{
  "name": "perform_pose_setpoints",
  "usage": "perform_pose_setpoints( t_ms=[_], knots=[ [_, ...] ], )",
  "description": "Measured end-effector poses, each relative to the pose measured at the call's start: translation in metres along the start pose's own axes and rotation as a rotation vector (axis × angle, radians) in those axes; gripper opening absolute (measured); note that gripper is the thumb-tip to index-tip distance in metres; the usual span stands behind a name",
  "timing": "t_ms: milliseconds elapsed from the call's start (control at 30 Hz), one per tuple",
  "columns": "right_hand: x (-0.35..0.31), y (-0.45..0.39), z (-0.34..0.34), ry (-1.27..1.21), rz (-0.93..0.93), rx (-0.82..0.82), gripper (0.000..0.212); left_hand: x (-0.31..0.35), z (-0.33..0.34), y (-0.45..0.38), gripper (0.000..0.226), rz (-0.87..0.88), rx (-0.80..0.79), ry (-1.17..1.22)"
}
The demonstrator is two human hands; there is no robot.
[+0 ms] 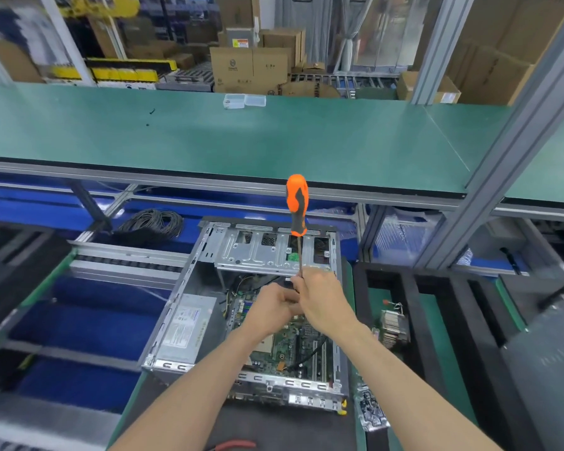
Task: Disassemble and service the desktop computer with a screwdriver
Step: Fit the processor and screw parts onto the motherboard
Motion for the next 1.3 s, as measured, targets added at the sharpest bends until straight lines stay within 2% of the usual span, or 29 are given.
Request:
perform_pose_setpoints(
  t_ms=[100,167,267,467,600,733,900,1133,1300],
  knots=[
    [-0.003,-0.002,-0.006,-0.076,0.017,0.05,0.03,-0.011,-0.007,0.005,0.017,-0.13,0.042,0.247],
    [-0.005,-0.003,-0.015,-0.148,0.022,0.124,0.03,-0.014,-0.007,0.004,0.024,-0.245,0.067,0.452],
    [-0.006,-0.002,-0.032,-0.11,-0.004,0.189,0.031,-0.003,-0.002,0.002,0.032,-0.345,0.05,0.64],
    [0.004,0.018,-0.067,-0.083,0.026,0.32,0.033,0.039,0.027,0.005,0.044,-0.382,-0.076,0.853],
    [0.022,0.051,-0.086,-0.073,0.111,0.458,0.032,0.072,0.058,0.024,0.051,-0.317,-0.179,0.902],
    [0.039,0.092,-0.097,-0.05,0.218,0.543,0.034,0.101,0.1,0.053,0.048,-0.242,-0.285,0.958],
    [0.057,0.14,-0.1,-0.085,0.29,0.575,0.033,0.103,0.159,0.084,0.044,-0.281,-0.378,1.033],
    [0.081,0.166,-0.083,-0.13,0.347,0.45,0.034,0.048,0.203,0.078,0.043,-0.31,-0.215,0.892],
    [0.099,0.172,-0.068,-0.138,0.321,0.384,0.033,0.017,0.216,0.057,0.048,-0.257,-0.131,0.779]
  ],
)
Point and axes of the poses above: each hand's wrist, its own y-axis away from the middle knuckle, its own z-axis out of the palm, x = y × z, the point moved 2 cm from there along -y, towards the middle knuckle, and after that the axes turned 6 degrees about -z, right-handed, at the moved point
